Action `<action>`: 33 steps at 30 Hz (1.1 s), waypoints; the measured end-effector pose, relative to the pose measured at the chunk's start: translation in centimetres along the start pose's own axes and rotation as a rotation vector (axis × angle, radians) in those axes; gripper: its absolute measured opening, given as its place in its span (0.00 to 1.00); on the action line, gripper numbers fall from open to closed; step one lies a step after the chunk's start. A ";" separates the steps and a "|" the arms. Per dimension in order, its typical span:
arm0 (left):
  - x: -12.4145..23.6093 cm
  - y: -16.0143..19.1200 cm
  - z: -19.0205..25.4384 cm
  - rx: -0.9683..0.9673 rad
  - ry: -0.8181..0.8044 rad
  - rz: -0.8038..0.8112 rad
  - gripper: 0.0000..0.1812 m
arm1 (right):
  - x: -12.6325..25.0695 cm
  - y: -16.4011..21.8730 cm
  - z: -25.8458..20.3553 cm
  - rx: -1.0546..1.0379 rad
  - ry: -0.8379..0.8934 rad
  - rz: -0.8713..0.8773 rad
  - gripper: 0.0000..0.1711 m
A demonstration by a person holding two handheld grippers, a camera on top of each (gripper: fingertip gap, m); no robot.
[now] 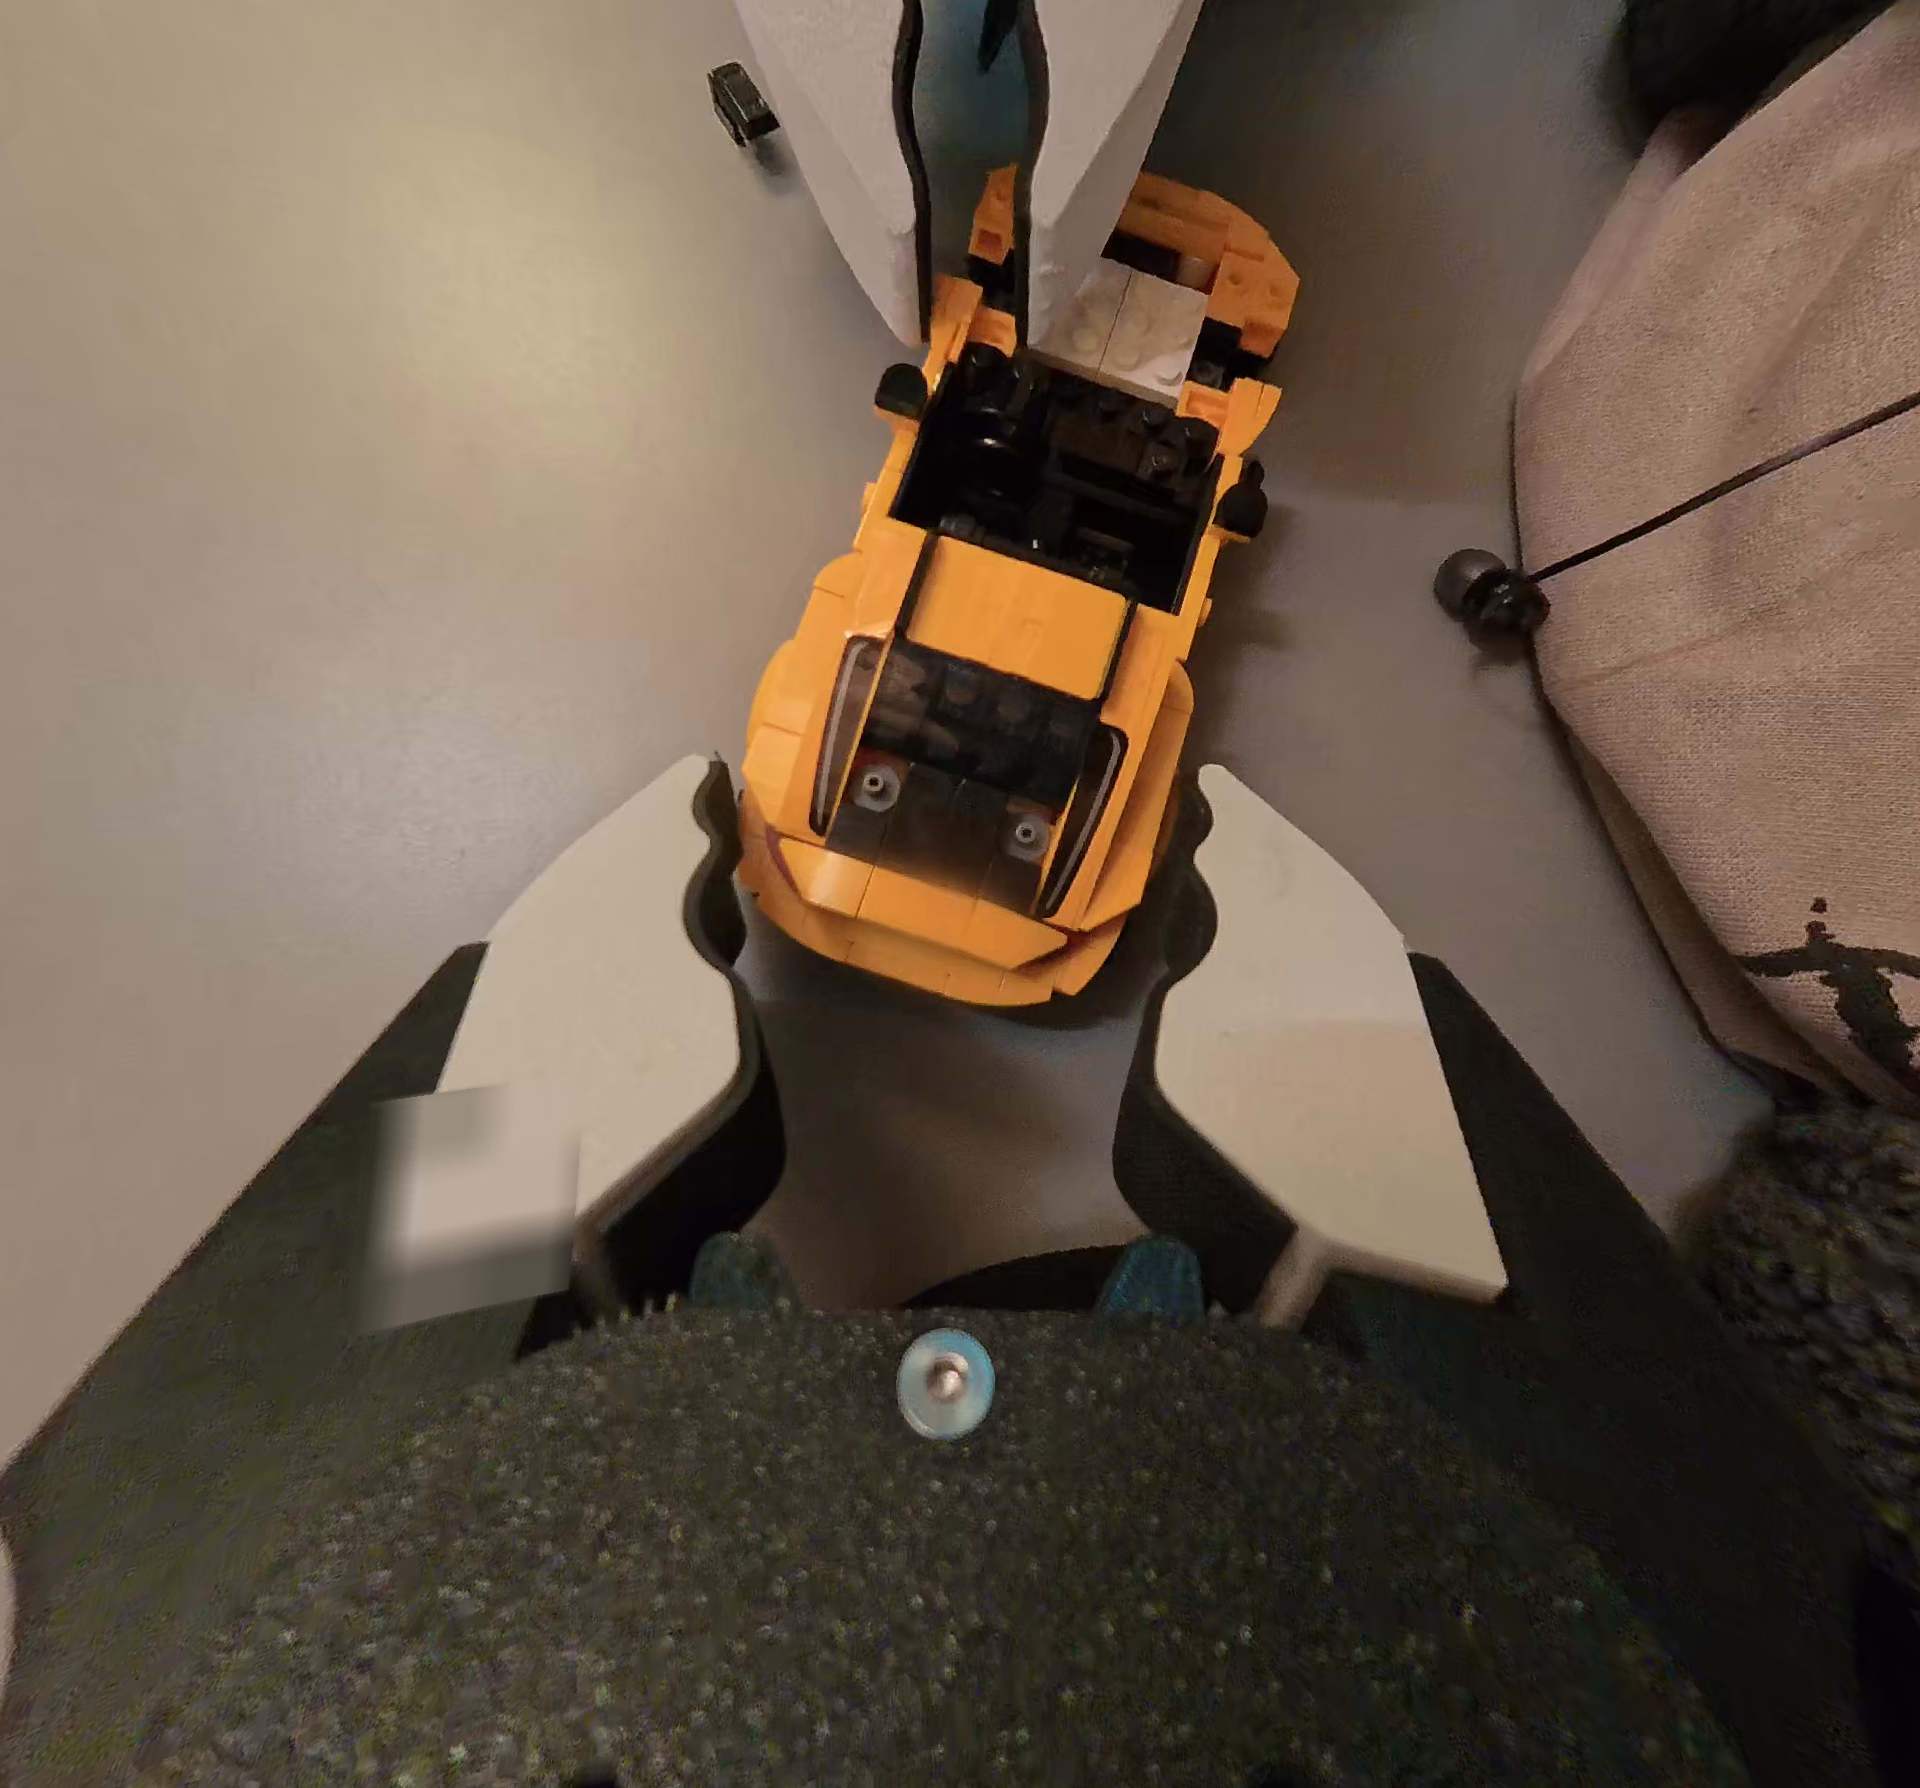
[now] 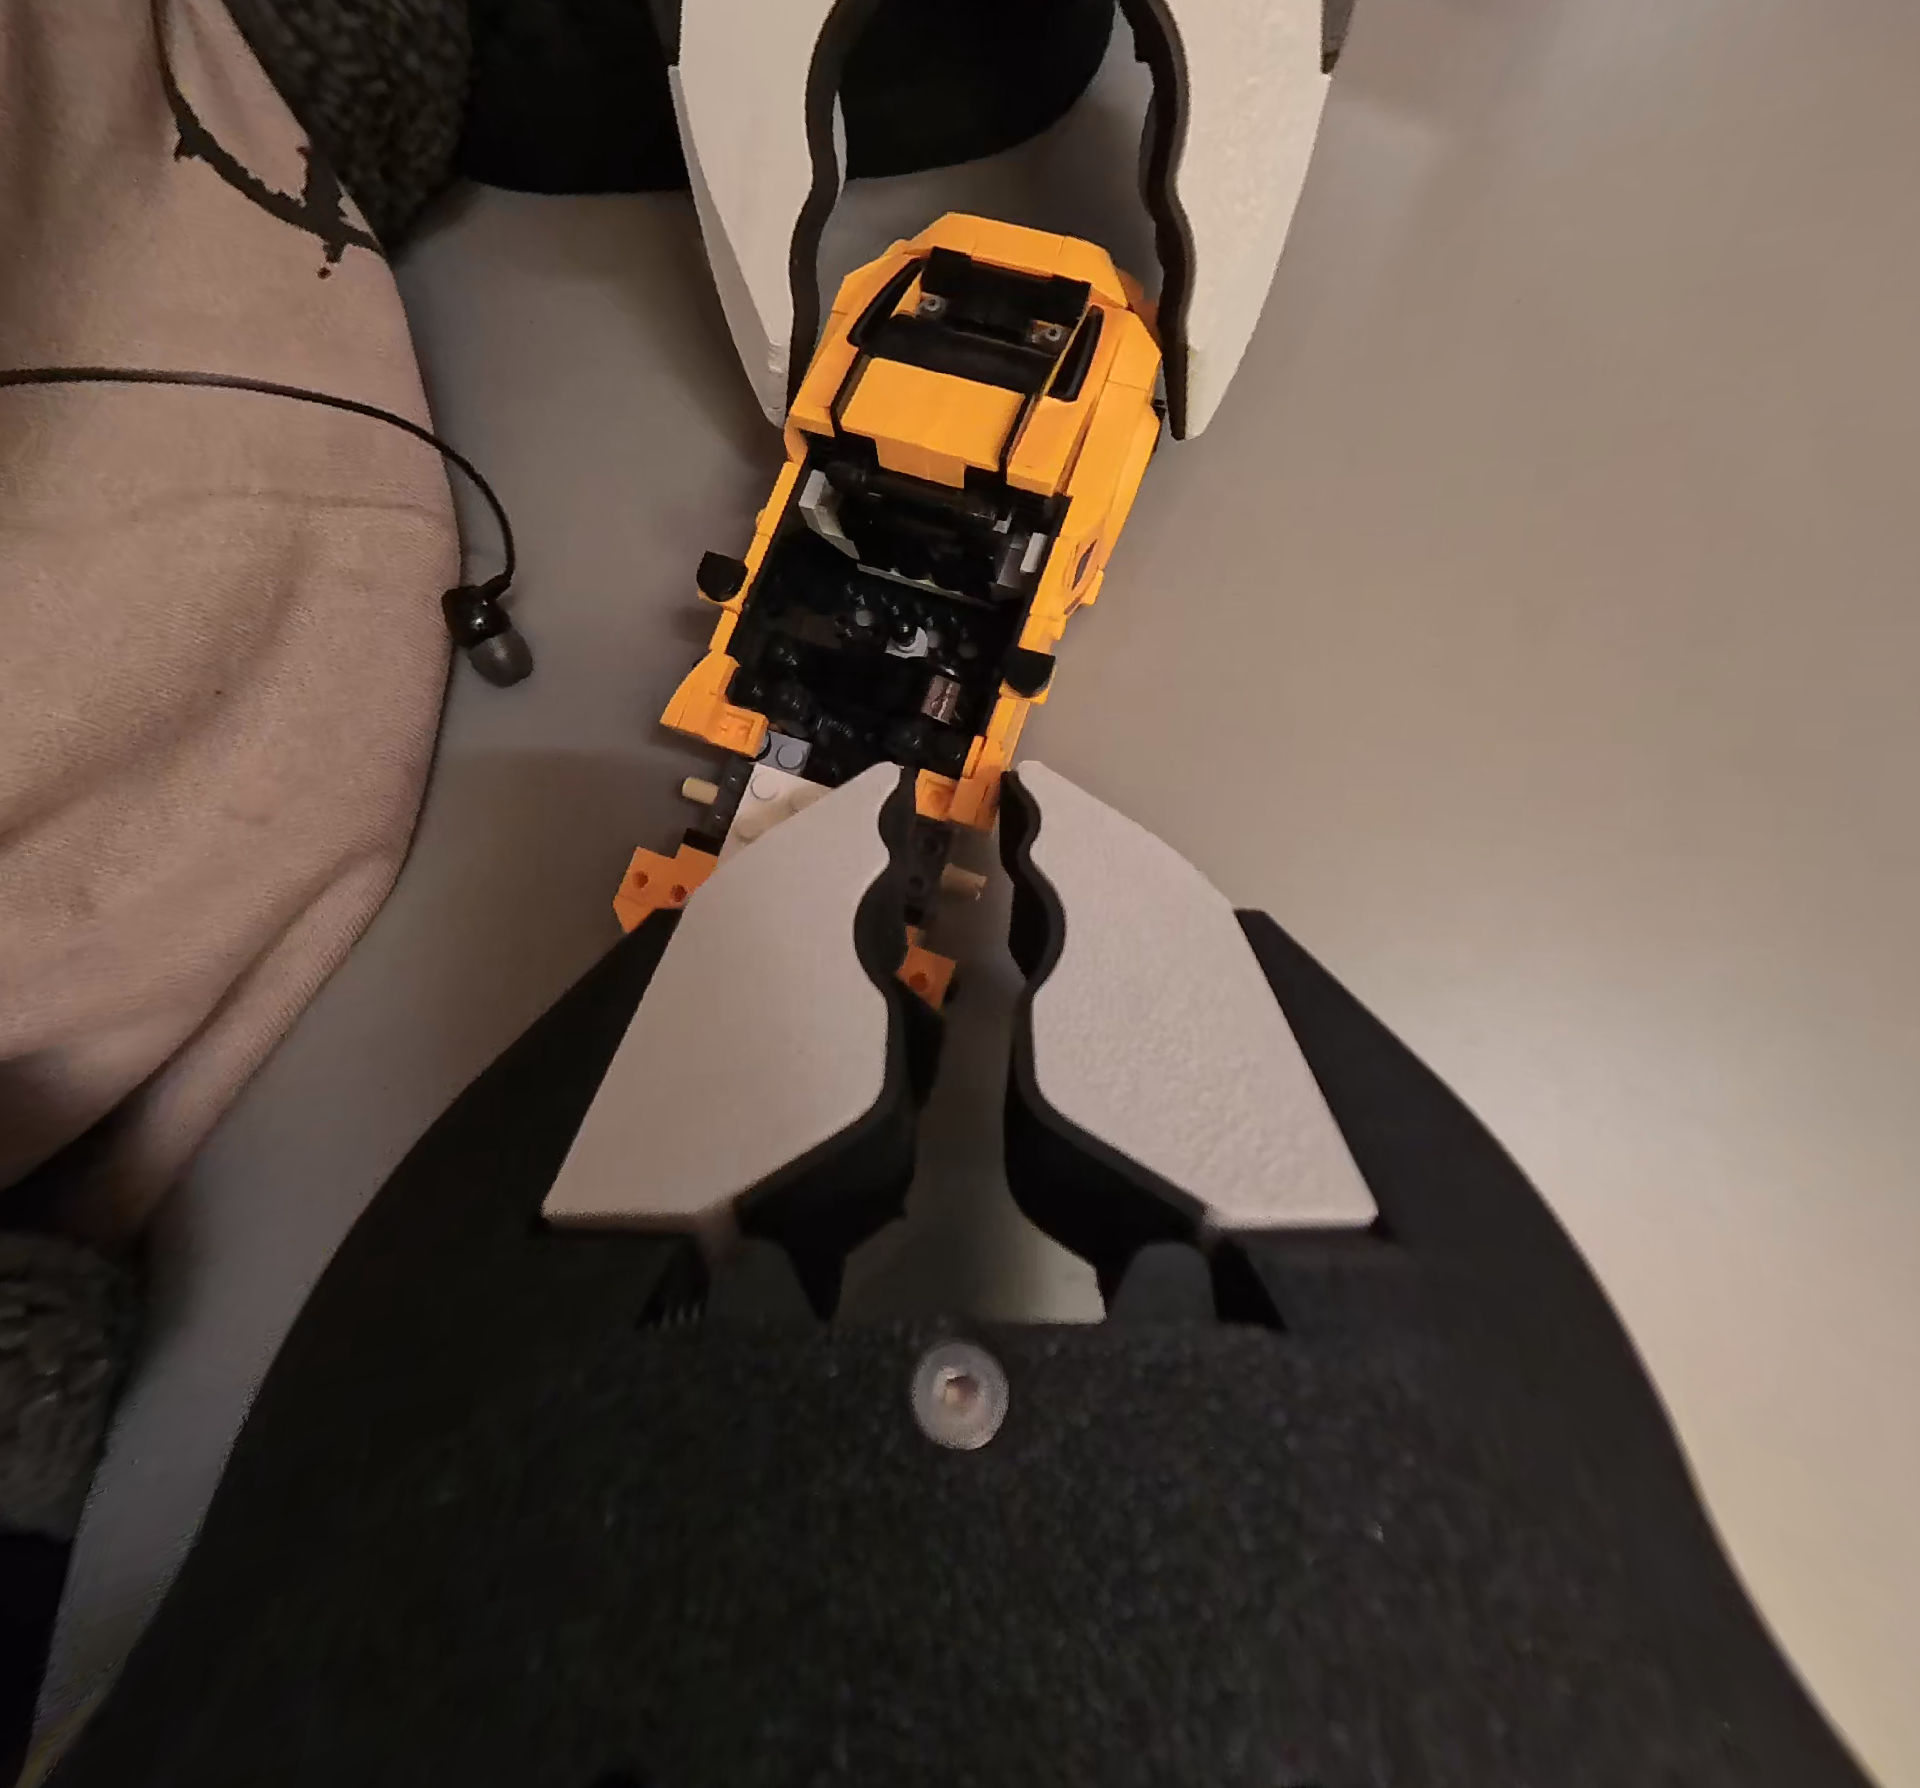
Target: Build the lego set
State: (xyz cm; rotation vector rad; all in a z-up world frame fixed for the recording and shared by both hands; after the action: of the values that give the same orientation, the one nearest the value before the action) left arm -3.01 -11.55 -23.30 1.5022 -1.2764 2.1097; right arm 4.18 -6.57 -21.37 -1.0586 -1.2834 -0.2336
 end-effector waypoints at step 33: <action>-0.1 -0.1 0.0 0.005 -0.004 -0.001 0.44 | -0.8 -0.2 0.0 -0.127 0.107 -0.086 0.13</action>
State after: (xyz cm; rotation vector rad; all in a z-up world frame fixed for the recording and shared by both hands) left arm -2.89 -11.41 -23.34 1.5095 -1.2725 2.1125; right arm 3.79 -6.96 -21.98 -1.0845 -1.2307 -0.4360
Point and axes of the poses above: each gripper's, where its closed fingertips meet, x back along the fingers, y out of its underside, z = x × y across the jaws, the point moved 1 cm from there along x, back along the fingers, and after that the axes turned 13 degrees about -z, right-handed, at the moved point
